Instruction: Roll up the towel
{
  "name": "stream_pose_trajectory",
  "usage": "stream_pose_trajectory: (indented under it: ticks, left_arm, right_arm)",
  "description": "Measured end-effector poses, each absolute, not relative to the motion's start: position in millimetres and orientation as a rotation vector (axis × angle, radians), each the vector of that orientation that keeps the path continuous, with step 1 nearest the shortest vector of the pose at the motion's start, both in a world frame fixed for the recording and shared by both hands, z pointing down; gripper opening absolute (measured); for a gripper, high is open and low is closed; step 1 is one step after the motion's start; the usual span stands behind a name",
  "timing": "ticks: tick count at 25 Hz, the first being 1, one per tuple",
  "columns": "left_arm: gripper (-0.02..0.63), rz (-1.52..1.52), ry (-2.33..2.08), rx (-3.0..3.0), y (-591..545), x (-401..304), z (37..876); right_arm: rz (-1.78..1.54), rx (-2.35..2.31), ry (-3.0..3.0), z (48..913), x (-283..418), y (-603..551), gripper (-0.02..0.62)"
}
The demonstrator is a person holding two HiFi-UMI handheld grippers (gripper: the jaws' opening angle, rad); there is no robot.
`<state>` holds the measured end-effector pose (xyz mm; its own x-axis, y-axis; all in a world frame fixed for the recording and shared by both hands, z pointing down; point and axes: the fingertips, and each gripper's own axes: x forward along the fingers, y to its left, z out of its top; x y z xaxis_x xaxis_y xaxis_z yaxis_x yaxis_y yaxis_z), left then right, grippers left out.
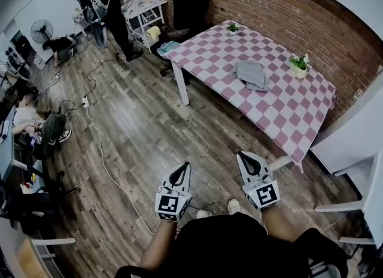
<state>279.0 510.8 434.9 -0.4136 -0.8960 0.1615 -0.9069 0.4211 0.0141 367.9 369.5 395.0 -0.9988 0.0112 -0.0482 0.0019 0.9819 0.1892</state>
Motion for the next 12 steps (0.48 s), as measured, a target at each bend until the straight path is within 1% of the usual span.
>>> stream_pose_trajectory:
  ticks: [1, 2, 3, 4, 6, 10, 11, 12]
  left_arm:
    - [-0.003, 0.115, -2.529, 1.623, 513.3, 276.2, 432.7]
    - [-0.003, 0.123, -2.534, 1.629, 515.8, 273.4, 430.5]
    - [-0.003, 0.135, -2.539, 1.628, 518.2, 270.5, 428.3]
    - [0.003, 0.15, -2.54, 1.622, 520.1, 267.6, 426.1]
    - [0.134, 0.156, -2.543, 1.625, 520.6, 262.4, 425.6]
    - [0.306, 0.126, -2.556, 1.631, 508.4, 245.7, 428.4]
    - [0.365, 0.118, -2.56, 1.627, 501.0, 237.8, 426.4]
    - [0.438, 0.109, -2.564, 1.624, 493.1, 229.7, 424.6]
  right_arm:
    - [0.299, 0.014, 3.076, 394.0, 365.5, 374.0, -0.002]
    - [0.304, 0.024, 3.076, 393.3, 362.8, 378.6, 0.022]
    - [0.312, 0.035, 3.078, 393.1, 359.8, 382.9, 0.093]
    - [0.327, 0.044, 3.079, 392.8, 356.8, 386.2, 0.145]
    - [0.381, 0.047, 3.068, 391.5, 352.6, 389.8, 0.213]
    - [0.415, -0.036, 3.051, 390.8, 344.7, 376.4, 0.355]
    - [0.399, -0.061, 3.05, 389.3, 338.6, 367.2, 0.404]
    - [0.378, -0.085, 3.051, 388.3, 332.1, 357.4, 0.458]
